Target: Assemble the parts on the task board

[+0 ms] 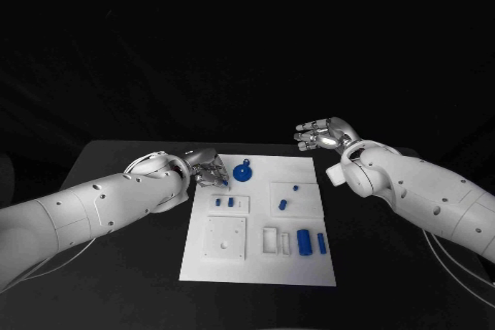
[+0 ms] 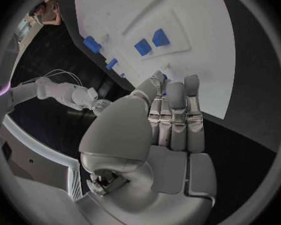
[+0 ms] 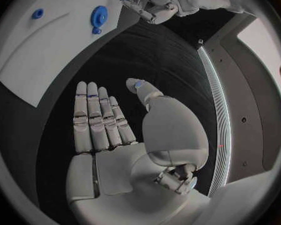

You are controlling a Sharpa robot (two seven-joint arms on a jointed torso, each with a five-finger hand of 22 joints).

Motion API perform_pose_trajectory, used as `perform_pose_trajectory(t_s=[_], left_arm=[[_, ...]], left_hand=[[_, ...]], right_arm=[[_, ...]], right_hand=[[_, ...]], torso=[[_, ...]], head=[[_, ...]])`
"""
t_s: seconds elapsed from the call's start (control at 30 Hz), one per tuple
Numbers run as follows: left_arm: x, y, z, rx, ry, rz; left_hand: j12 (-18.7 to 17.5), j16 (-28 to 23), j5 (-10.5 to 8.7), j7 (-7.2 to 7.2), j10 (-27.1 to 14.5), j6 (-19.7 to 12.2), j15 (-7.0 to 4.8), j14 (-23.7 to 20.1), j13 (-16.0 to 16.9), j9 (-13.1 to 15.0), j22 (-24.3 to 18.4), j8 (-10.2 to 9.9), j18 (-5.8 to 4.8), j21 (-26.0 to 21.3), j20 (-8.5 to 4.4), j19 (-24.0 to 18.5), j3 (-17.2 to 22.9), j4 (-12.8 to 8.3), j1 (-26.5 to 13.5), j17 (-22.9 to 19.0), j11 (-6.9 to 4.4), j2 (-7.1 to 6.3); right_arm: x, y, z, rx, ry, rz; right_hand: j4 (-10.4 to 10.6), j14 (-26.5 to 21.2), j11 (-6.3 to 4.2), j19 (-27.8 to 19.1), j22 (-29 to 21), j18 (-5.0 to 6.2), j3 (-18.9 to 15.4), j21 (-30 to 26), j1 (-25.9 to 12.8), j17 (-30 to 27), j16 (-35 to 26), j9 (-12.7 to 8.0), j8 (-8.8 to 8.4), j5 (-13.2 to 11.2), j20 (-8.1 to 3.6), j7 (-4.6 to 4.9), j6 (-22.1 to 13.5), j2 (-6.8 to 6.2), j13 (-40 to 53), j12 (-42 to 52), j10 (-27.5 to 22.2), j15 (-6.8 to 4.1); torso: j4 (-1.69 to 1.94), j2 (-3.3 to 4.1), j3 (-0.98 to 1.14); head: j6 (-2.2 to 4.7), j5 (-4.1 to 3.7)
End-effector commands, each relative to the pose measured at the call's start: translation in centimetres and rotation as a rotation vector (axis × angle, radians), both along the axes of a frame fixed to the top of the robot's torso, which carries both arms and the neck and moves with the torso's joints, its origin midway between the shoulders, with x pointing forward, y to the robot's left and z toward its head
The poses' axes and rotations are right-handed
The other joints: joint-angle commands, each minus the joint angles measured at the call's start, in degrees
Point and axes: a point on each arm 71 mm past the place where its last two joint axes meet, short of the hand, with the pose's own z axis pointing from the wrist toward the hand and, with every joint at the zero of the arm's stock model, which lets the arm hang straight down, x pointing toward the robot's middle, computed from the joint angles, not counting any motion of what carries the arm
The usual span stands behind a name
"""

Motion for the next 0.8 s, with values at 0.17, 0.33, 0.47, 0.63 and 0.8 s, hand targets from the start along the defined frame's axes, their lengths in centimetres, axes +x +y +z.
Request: perform_pose_trajectory(t_s=[0.17, 0.33, 0.47, 0.63, 0.8], left_arm=[[-0.1, -0.5, -0.4, 0.039, 0.008, -0.03], [-0.1, -0.5, -0.8, 0.054, 0.019, -0.034], [-0.1, -0.6, -1.0, 0.061, 0.023, -0.038], [-0.2, -0.7, -1.2, 0.065, 0.027, -0.042], [-0.3, -0.9, -1.3, 0.064, 0.029, -0.046]], left_hand=[[0.0, -0.32, 0.02, 0.25, 0.03, 0.1, -0.15, 0.38, 0.07, 0.05, 1.12, 0.15, 0.02, -0.16, -0.11, 0.1, -0.44, -0.06, 0.27, 0.01, 0.26, 0.37], [0.0, -0.37, -0.07, 0.26, 0.0, 0.06, -0.13, 0.34, 0.07, 0.03, 1.13, 0.16, 0.02, -0.19, -0.1, 0.08, -0.45, -0.04, 0.3, 0.03, 0.28, 0.41], [0.0, -0.37, -0.07, 0.26, 0.0, 0.06, -0.13, 0.34, 0.07, 0.03, 1.13, 0.16, 0.02, -0.19, -0.1, 0.08, -0.45, -0.04, 0.3, 0.03, 0.28, 0.41], [0.0, -0.37, -0.07, 0.26, 0.0, 0.06, -0.13, 0.34, 0.07, 0.03, 1.13, 0.16, 0.02, -0.19, -0.1, 0.08, -0.45, -0.04, 0.3, 0.03, 0.28, 0.41], [0.0, -0.44, -0.05, 0.28, -0.05, 0.01, -0.12, 0.32, 0.07, 0.01, 1.14, 0.16, 0.04, -0.21, -0.09, 0.09, -0.45, -0.03, 0.3, 0.04, 0.3, 0.47]], right_arm=[[0.0, 0.2, 0.1, 0.004, -0.003, 0.017], [0.0, 0.2, 0.1, 0.004, -0.003, 0.017], [0.0, 0.2, 0.1, 0.004, -0.003, 0.017], [0.0, 0.3, 0.1, 0.004, -0.003, 0.017], [0.0, 0.3, 0.1, 0.004, -0.003, 0.018]], right_hand=[[0.29, -0.36, 0.0, -0.23, -0.07, 0.51, 0.17, -0.17, -0.25, -0.07, -0.17, -0.06, -0.23, 0.12, 0.01, -0.05, 0.03, 0.19, -0.08, -0.23, -0.14, -0.02], [0.29, -0.36, 0.0, -0.23, -0.07, 0.51, 0.17, -0.17, -0.25, -0.07, -0.17, -0.06, -0.23, 0.12, 0.01, -0.05, 0.03, 0.19, -0.08, -0.23, -0.14, -0.02], [0.29, -0.36, 0.0, -0.23, -0.07, 0.51, 0.17, -0.17, -0.25, -0.07, -0.17, -0.06, -0.23, 0.12, 0.01, -0.05, 0.03, 0.19, -0.08, -0.23, -0.14, -0.02], [0.29, -0.36, 0.0, -0.23, -0.07, 0.51, 0.17, -0.17, -0.25, -0.07, -0.17, -0.06, -0.23, 0.12, 0.01, -0.05, 0.03, 0.19, -0.08, -0.23, -0.14, -0.02], [0.29, -0.36, 0.0, -0.23, -0.07, 0.51, 0.17, -0.17, -0.25, -0.07, -0.17, -0.06, -0.23, 0.12, 0.01, -0.05, 0.03, 0.19, -0.08, -0.23, -0.14, -0.02]], torso=[[0.03, -0.01, 0.02], [0.02, -0.03, -0.02], [0.05, -0.02, -0.02], [0.07, -0.02, -0.05], [0.08, -0.03, -0.03]], head=[[-0.09, -0.07], [-0.12, -0.16], [-0.13, -0.23], [-0.18, -0.27], [-0.2, -0.3]])
